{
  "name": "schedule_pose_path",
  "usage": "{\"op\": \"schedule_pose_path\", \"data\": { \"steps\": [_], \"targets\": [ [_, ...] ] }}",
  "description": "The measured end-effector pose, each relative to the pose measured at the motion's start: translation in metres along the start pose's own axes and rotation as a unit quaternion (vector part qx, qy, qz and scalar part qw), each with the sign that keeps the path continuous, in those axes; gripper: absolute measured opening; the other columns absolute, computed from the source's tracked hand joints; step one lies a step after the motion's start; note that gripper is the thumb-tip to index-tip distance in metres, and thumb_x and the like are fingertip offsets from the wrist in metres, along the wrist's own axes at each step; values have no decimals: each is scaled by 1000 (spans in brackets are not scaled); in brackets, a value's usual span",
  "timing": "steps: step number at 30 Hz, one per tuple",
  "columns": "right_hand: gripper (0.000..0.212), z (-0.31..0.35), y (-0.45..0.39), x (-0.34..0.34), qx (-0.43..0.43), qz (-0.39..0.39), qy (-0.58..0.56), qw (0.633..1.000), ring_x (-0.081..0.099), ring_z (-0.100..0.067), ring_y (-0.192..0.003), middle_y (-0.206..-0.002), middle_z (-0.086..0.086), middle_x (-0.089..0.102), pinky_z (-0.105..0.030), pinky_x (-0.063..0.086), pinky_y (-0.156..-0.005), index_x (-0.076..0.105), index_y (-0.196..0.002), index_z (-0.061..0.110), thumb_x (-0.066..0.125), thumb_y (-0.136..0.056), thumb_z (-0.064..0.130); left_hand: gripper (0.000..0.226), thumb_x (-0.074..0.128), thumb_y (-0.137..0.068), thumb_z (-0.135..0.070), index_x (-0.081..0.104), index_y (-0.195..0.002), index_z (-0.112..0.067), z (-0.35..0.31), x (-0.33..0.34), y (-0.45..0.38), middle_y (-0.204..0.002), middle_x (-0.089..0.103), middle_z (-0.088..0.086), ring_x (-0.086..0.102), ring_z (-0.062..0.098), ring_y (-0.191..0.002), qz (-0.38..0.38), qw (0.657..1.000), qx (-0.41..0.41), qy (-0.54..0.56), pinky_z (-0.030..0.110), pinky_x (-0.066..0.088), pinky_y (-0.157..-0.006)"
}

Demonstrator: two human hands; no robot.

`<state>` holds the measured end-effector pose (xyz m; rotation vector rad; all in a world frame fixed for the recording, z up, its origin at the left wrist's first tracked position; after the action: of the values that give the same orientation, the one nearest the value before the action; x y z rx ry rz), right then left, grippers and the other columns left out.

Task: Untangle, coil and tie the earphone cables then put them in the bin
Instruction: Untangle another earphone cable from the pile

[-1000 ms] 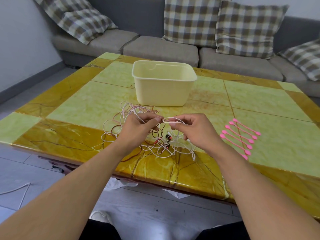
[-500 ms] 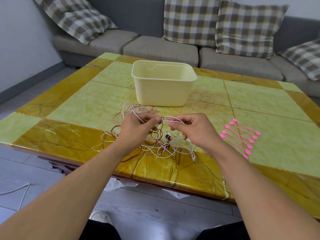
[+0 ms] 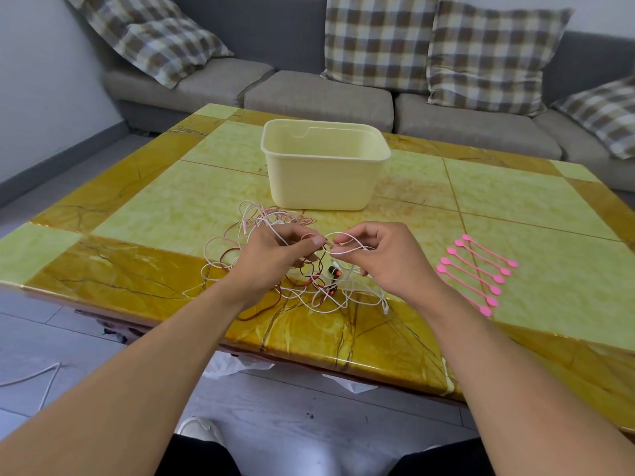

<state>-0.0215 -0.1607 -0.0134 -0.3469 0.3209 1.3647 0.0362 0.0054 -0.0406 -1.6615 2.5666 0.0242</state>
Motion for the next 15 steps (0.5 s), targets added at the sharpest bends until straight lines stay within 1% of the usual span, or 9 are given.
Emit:
{"op": "schedule_pose_path", "data": {
  "steps": [2,4,6,9,11,12,13,15],
  "targets": [
    [26,0,0,2,-7,11,8,1000,66,0,-64,-86,14,78,-26,49,-62,74,-101,35,86,-81,24,14,77,-87,-22,78,-94,-10,1,3,-1,-95,74,15,69,17,-81,22,1000,-3,-2,34,52,-77],
    [32,1,0,6,-23,28,19,999,63,-4,-64,-87,14,77,-27,49,-63,74,-104,43,85,-82,23,14,79,-85,-22,77,-92,-9,3,8,-1,-89,74,9,67,15,-81,49,999,-9,-8,34,51,-76],
    [28,4,1,8,-39,39,30,998,57,-6,-62,-86,11,76,-25,48,-59,77,-101,44,84,-83,24,19,80,-84,-22,76,-92,-5,6,10,-1,-83,72,1,64,13,-78,61,998,-11,-8,32,50,-75],
    [22,6,0,9,-41,33,28,998,56,-4,-60,-83,13,77,-23,47,-57,79,-92,42,85,-81,25,25,80,-83,-25,76,-91,-2,6,9,-1,-83,72,4,65,14,-77,62,998,-11,9,27,50,-72],
    [19,6,-1,7,-36,18,32,999,55,-5,-58,-77,17,75,-26,48,-58,78,-85,42,87,-78,27,19,76,-84,-29,80,-86,-10,6,8,-1,-85,74,5,69,18,-77,57,997,-24,36,23,51,-66],
    [18,6,-1,6,-38,14,39,998,52,-5,-56,-71,21,72,-25,47,-58,77,-83,41,87,-77,28,16,74,-86,-28,80,-83,-14,6,8,0,-84,75,6,70,19,-76,56,997,-28,43,21,51,-64],
    [16,7,-1,6,-44,12,51,998,46,-4,-52,-63,24,68,-22,43,-56,77,-82,39,88,-77,29,14,73,-89,-25,80,-82,-15,7,8,-1,-83,75,6,71,19,-76,55,997,-28,43,21,51,-63],
    [12,9,1,8,-58,19,83,995,38,-5,-50,-51,27,57,-16,32,-52,78,-84,33,87,-76,30,14,73,-91,-21,79,-83,-11,9,8,-2,-81,75,9,70,19,-75,55,997,-30,36,22,52,-65]
  ]
}}
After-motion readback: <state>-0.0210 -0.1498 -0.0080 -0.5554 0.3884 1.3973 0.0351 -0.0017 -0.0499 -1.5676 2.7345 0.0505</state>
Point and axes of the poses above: each hand's wrist, its own y-axis away from the middle knuckle, its own x-axis out of the palm, z = x × y, the point moved 9 cm from there along -y, towards the middle knuckle
